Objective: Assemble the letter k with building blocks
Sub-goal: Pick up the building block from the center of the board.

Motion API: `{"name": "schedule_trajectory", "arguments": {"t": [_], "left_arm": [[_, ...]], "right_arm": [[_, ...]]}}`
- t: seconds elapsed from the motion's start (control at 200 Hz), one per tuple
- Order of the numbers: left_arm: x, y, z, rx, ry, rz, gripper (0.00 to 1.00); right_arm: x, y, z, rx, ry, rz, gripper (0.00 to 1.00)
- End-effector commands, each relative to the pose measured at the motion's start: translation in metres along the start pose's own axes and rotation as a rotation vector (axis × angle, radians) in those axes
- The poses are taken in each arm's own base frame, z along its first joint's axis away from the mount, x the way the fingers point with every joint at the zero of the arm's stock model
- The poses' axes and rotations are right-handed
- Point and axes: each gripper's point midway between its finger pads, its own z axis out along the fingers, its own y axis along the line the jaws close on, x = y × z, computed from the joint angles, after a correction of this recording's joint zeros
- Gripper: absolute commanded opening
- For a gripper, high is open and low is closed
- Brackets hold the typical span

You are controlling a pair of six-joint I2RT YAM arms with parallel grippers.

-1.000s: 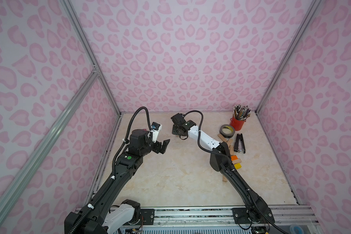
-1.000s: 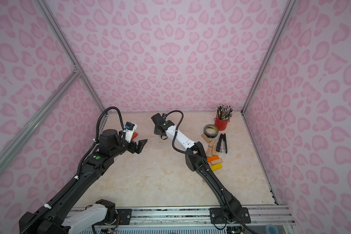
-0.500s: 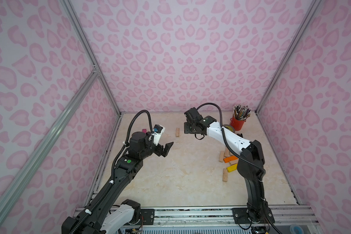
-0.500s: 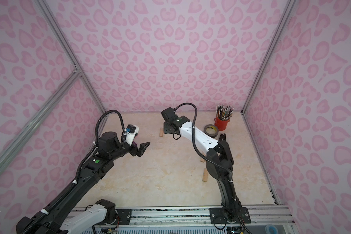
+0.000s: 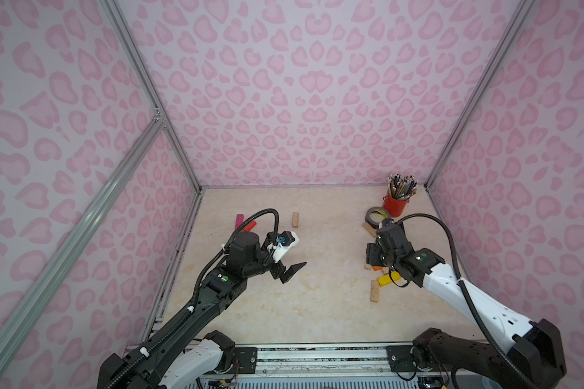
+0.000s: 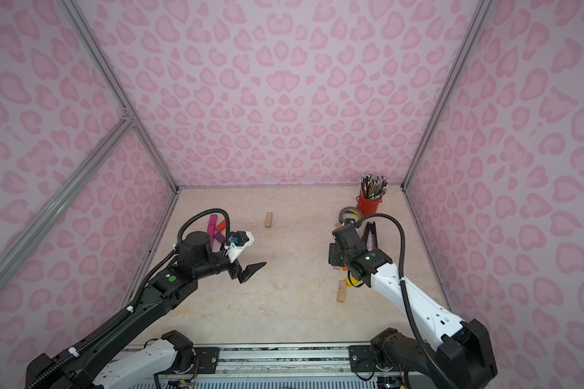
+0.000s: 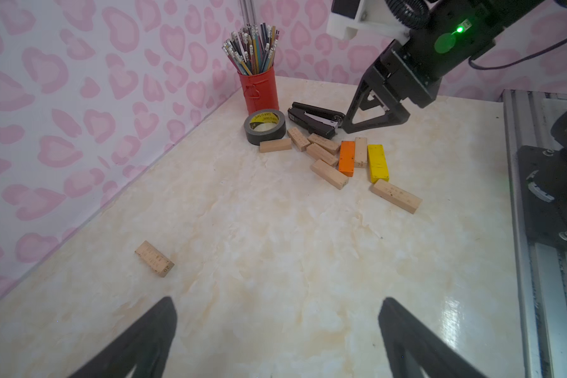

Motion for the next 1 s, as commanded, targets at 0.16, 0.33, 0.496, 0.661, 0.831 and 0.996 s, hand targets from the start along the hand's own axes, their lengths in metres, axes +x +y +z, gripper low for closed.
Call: {"name": "schedule_trajectory", "arguments": {"t": [0.16, 0.33, 0.496, 0.661, 0.831, 0.996], "left_arm": [[0.0, -0.018, 0.008, 0.112, -0.004, 0.051, 0.98], [0.006, -0.025, 0.011, 0.144, 0.017, 0.064, 0.98], [0.008, -0.023, 0.011, 0.127, 0.029, 0.069, 0.98], [0.01, -0.022, 0.012, 0.122, 0.035, 0.069, 0.98], [0.01, -0.021, 0.012, 0.116, 0.04, 0.066, 0.98], [0.009, -0.019, 0.012, 0.107, 0.042, 0.065, 0.98]], "right_arm": [[0.077, -0.029, 0.022, 0.067, 0.212, 0.036, 0.69], [0.103, -0.028, 0.042, 0.095, 0.342, 0.026, 0.63], [0.12, -0.029, 0.056, 0.117, 0.407, 0.035, 0.54], [0.128, -0.029, 0.062, 0.121, 0.419, 0.055, 0.41], [0.133, -0.03, 0.063, 0.133, 0.43, 0.053, 0.33], [0.127, -0.028, 0.061, 0.127, 0.407, 0.06, 0.2]]}}
